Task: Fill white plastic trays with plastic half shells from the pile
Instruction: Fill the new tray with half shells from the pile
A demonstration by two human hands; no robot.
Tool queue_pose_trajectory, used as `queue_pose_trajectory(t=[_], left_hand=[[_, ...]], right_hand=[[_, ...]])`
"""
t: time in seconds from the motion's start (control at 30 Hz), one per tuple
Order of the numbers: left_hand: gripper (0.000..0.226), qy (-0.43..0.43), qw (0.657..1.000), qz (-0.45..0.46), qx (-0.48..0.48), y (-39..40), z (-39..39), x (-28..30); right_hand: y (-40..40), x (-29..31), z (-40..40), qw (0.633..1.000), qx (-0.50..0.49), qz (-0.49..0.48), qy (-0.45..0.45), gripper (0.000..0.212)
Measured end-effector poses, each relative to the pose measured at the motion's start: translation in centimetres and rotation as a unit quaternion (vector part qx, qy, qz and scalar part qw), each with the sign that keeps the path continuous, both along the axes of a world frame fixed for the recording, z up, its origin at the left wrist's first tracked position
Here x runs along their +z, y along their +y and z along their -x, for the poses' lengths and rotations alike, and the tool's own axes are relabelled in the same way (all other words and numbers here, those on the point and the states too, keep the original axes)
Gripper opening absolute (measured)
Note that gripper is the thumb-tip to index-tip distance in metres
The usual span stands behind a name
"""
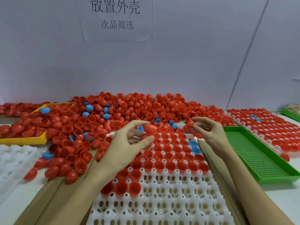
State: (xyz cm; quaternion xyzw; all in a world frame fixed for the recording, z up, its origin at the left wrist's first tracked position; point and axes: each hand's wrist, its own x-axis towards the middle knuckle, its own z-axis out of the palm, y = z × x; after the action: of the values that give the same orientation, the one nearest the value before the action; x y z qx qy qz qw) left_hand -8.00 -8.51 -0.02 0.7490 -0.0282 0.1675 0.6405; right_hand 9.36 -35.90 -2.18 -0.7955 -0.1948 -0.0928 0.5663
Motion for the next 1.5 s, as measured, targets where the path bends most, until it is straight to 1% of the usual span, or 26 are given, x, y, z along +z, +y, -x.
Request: queue_pose_trajectory(t=[0.1,0.2,0.27,0.33,0.37,0.43,0.5,0.57,0.63,0.67,0.73,0.83,0.9,1.0,1.13,1.27,1.37,1.43,1.5], left_hand=[[0.041,0.001,1.000,0.002,-0.004,0.0,0.0,0.0],[0.040,0.004,1.000,0.003,-0.008,0.1,-0.1,-0.1],[0.040,0.007,1.000,-0.002,-0.009,0.1,0.0,-0.1],[0.039,0.011,1.000,-0.007,-0.015,0.1,0.0,-0.2],[0.038,0.015,1.000,-0.004,-0.020,0.0,0.0,-0.2],[0.038,0.025,0.999,0.020,-0.033,-0.2,0.0,-0.3],[0.036,0.035,0.997,0.054,-0.050,-0.4,0.1,-0.3],[0.034,0.046,0.994,0.073,-0.063,-0.5,0.2,-0.3],[0.033,0.054,0.991,0.094,-0.073,-0.6,0.2,-0.3],[0.032,0.056,0.989,0.111,-0.081,-0.7,0.3,-0.3],[0.030,0.061,0.981,0.155,-0.104,-0.7,0.3,-0.2],[0.028,0.067,0.967,0.202,-0.137,-0.7,0.4,-0.1],[0.028,0.072,0.963,0.215,-0.149,-0.7,0.3,-0.1],[0.031,0.074,0.960,0.218,-0.156,-0.7,0.3,-0.3],[0.035,0.066,0.967,0.203,-0.137,-0.8,0.3,-0.5],[0.036,0.051,0.977,0.175,-0.115,-0.6,0.3,-0.7],[0.034,0.048,0.977,0.178,-0.103,-0.2,0.3,-0.4],[0.033,0.059,0.974,0.188,-0.112,0.0,0.3,-0.1],[0.034,0.073,0.969,0.200,-0.123,-0.1,0.3,0.1]], right_hand=[[-1.0,0.7,0.0,0.994,0.046,0.095,-0.028,0.020],[-1.2,0.9,0.2,0.981,0.092,0.169,-0.025,0.020],[-1.1,1.0,0.3,0.968,0.097,0.231,-0.027,0.026],[-1.1,1.1,0.3,0.960,0.081,0.266,-0.036,0.039],[-1.1,1.2,0.4,0.961,0.070,0.267,-0.037,0.045],[-1.0,1.5,0.7,0.969,0.047,0.241,-0.042,0.049],[-0.5,2.3,1.7,0.980,0.036,0.182,-0.066,0.049],[0.7,3.3,3.2,0.989,0.082,0.101,-0.076,0.042],[2.4,4.3,4.9,0.982,0.167,0.064,-0.060,0.026],[3.3,4.6,5.7,0.974,0.211,0.064,-0.049,0.020],[4.8,4.7,6.8,0.959,0.266,0.084,-0.040,0.019],[6.4,3.9,7.7,0.957,0.256,0.117,-0.063,0.023],[6.8,3.5,7.8,0.959,0.246,0.116,-0.081,0.021],[6.7,3.2,7.7,0.958,0.257,0.097,-0.081,0.017],[6.5,3.1,7.8,0.957,0.264,0.087,-0.078,0.021],[6.7,2.9,7.6,0.954,0.257,0.082,-0.131,0.024],[6.7,2.9,7.4,0.957,0.241,0.061,-0.148,0.021],[6.5,2.8,7.2,0.961,0.243,0.045,-0.123,0.018],[6.4,2.7,7.0,0.962,0.258,0.036,-0.077,0.019]])
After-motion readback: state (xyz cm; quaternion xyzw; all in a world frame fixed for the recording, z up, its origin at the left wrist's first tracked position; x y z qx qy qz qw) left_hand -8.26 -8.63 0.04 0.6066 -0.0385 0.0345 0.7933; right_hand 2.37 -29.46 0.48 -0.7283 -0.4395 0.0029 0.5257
